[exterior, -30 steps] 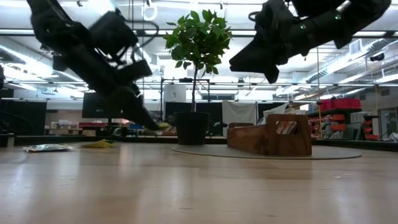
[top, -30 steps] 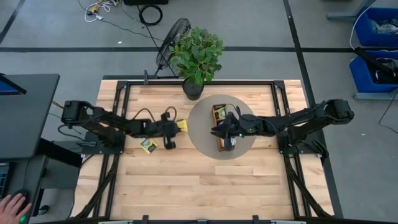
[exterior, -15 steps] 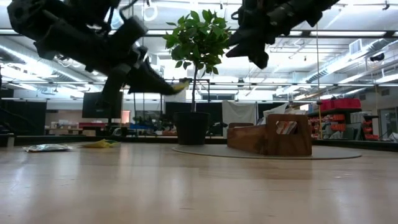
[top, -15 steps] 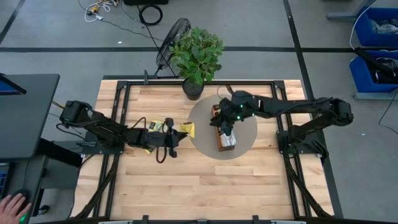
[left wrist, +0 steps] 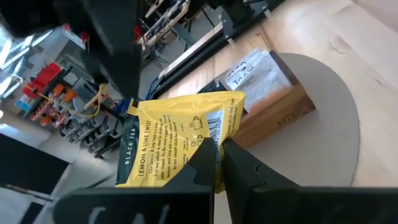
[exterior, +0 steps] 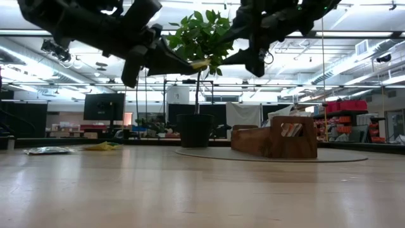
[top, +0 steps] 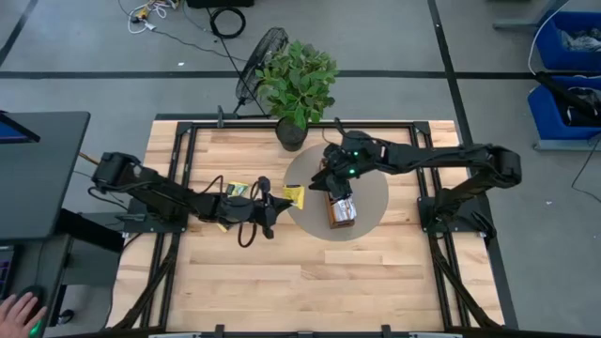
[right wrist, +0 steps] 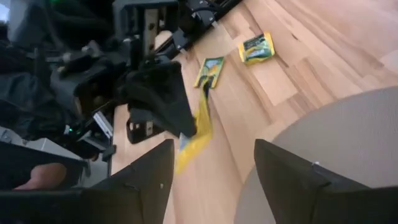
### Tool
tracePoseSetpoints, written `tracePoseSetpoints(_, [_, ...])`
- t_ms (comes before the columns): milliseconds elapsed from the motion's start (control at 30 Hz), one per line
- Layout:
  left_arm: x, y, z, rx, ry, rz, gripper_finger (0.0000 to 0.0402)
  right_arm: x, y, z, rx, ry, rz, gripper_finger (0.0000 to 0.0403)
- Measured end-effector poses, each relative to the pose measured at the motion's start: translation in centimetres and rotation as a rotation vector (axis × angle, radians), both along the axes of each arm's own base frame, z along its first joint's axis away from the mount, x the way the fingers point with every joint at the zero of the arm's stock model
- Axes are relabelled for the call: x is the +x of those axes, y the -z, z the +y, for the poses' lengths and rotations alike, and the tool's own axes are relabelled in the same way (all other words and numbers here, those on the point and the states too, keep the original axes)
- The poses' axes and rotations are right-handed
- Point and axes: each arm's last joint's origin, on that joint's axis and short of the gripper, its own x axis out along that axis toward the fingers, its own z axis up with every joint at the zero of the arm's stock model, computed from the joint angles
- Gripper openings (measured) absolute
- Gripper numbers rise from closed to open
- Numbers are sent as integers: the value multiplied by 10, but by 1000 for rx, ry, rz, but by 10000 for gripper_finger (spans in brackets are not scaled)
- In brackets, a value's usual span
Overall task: Pick & Place Tea
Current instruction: Put the yellow tea bag into the top section of the wooden organizer
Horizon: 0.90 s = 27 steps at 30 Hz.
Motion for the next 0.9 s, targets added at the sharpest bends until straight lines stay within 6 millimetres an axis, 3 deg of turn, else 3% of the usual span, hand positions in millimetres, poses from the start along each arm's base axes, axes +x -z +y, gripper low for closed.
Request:
tracePoseSetpoints(200, [10,4,-2,65,16,56,13,13,-4,-5,-27,-11,-7,230])
tracePoseSetpoints(900, [22,-11,7,123,15,30,13,15,1,-7,-78,-39,32,221])
